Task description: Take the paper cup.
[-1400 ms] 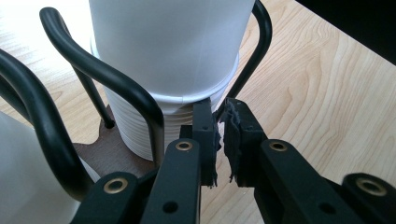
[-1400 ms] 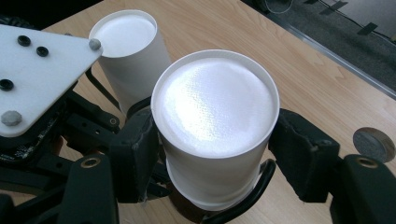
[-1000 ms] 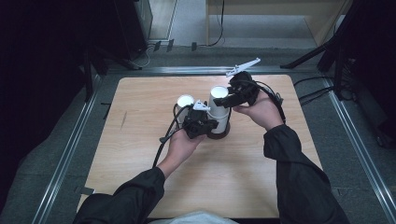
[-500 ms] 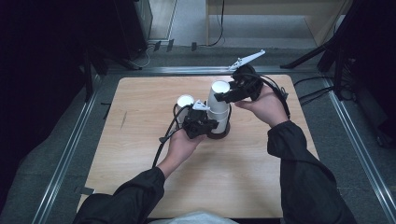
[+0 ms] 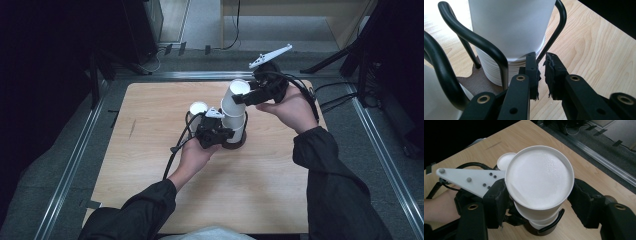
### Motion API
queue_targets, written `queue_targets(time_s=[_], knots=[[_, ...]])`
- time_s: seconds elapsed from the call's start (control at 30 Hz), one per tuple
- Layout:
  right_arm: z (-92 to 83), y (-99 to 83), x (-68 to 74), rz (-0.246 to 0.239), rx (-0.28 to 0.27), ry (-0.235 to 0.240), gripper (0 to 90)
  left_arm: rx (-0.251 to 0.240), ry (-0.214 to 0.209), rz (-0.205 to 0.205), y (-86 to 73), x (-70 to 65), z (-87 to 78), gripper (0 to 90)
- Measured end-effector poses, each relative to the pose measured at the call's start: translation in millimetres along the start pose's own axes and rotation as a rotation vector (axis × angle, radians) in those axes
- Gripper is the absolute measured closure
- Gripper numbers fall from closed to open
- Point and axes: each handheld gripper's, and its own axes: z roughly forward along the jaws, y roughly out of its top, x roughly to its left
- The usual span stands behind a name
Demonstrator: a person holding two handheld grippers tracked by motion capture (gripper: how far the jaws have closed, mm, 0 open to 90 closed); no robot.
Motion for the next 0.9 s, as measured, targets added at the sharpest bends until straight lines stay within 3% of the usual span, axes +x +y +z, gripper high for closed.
queue_targets(time_s=[0.1, 0.43, 0.63, 0.9], knots=[[-7.6, 2.1, 3.3, -0.005, -0.008, 0.029, 34.4, 0.006, -0.007, 0.0, -0.2, 0.4, 0.2, 79.3], [-26.9, -2.5, 12.4, -0.039, 0.01, 0.033, 34.4, 0.004, -0.023, -0.001, -0.4, -0.7, -2.7, 77.4], [-36.4, -19.4, 10.3, -0.047, 0.019, 0.029, 34.3, 0.015, -0.049, 0.019, -1.6, -0.5, -6.4, 74.1], [-46.6, -46.9, 1.6, -0.01, 0.016, 0.039, 34.3, 0.037, -0.116, 0.024, -2.7, 0.2, -20.4, 65.4]])
